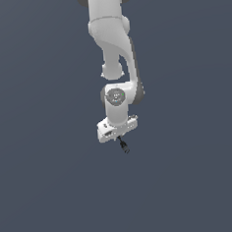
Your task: Pick up the object and move it to a goal position.
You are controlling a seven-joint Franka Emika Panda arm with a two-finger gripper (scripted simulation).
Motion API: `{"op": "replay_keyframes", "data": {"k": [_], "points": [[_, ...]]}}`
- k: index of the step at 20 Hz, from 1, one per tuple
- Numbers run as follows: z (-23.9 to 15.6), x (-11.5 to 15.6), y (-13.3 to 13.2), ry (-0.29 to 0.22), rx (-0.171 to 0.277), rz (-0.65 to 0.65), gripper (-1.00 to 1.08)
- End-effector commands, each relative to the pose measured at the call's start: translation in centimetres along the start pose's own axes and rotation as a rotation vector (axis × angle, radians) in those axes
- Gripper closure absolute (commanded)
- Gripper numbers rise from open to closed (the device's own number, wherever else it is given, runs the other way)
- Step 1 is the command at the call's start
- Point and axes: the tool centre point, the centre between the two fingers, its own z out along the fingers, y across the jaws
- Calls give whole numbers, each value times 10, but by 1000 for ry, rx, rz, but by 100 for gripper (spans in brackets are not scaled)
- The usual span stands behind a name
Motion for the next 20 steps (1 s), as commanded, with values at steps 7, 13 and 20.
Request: {"op": "replay_keyframes", "data": {"k": [7, 13, 20], "points": [[-54, 21, -31, 1, -1, 0, 108], [-90, 35, -52, 0, -1, 1, 108], [-103, 42, -58, 0, -1, 2, 108]]}}
